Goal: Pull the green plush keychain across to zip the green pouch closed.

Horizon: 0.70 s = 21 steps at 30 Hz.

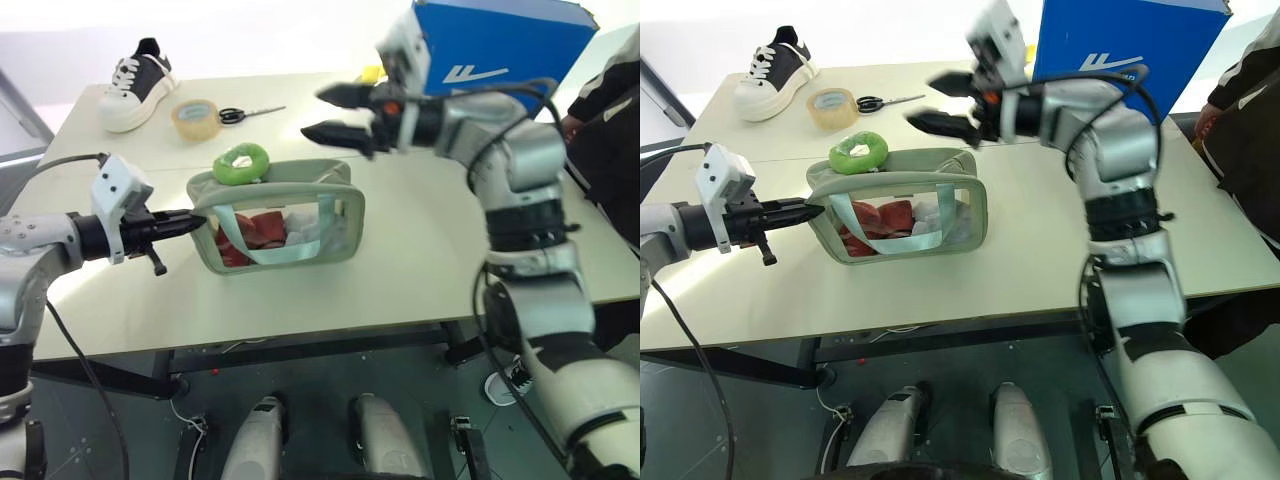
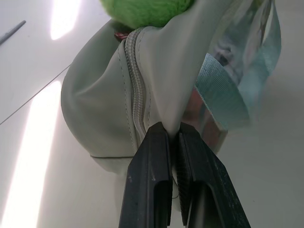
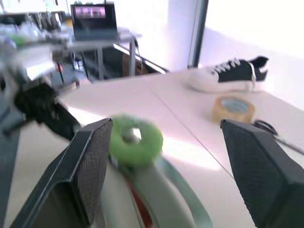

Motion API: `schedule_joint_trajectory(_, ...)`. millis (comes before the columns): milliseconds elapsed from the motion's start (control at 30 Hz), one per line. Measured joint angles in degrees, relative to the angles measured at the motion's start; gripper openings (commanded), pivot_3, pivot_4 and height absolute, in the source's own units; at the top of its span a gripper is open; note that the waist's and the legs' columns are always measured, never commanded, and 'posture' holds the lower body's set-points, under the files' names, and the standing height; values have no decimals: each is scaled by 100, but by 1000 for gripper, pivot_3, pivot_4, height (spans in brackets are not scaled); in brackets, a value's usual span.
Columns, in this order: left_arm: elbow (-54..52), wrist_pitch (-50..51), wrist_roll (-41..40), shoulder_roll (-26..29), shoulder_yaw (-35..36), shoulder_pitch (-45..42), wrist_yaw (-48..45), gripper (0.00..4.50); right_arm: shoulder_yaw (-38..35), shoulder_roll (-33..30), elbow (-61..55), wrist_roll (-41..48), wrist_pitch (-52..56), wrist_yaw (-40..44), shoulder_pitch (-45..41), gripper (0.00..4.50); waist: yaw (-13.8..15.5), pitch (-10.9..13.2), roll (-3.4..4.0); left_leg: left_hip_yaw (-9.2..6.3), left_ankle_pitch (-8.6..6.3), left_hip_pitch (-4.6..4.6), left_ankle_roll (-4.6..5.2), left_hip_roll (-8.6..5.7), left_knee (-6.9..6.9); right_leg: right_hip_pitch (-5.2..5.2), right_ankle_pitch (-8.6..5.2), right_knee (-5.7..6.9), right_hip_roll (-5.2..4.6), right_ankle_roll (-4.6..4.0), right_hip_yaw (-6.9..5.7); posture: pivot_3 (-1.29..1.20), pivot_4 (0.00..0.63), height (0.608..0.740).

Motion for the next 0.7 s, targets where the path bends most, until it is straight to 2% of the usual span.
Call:
schedule_joint_trajectory(133, 26, -83, 11, -28, -77, -52, -21, 0, 366, 640, 1107, -338, -367, -254, -255, 3735, 53, 0, 0, 0, 0, -6, -1, -7, 2, -1, 0, -5, -5, -1, 0, 0, 150, 740)
schedule_joint_trajectory(367, 58, -214, 87, -27, -106, -40, -26, 0, 729, 817, 2540, -1044, -1239, -100, -708, 3735, 23, 0, 0, 1, 0, -3, -1, -7, -1, -3, 1, 0, -3, 1, 0, 0, 150, 740)
schedule_joint_trajectory(467, 36, -252, 87, -27, -68, 23, -26, 0, 883, 815, 2735, -1264, -1492, 128, -706, 2980, 20, 0, 0, 1, 0, -4, -1, -7, -1, -4, 1, 0, -3, 2, 0, 0, 150, 740)
schedule_joint_trajectory(667, -45, -305, 84, -26, -3, 143, -19, 0, 868, 685, 2731, -1409, -1696, 417, -706, 23, 16, 0, 0, 0, 0, -3, -1, -7, -1, -3, 1, 2, -3, 2, 0, 0, 150, 740)
schedule_joint_trajectory(700, -45, -306, 84, -26, -3, 142, -18, 0, 778, 651, 2725, -1376, -1663, 414, -707, 23, 20, 0, 0, 0, 0, -3, -1, -7, -1, -4, 1, 2, -3, 2, 0, 0, 150, 740)
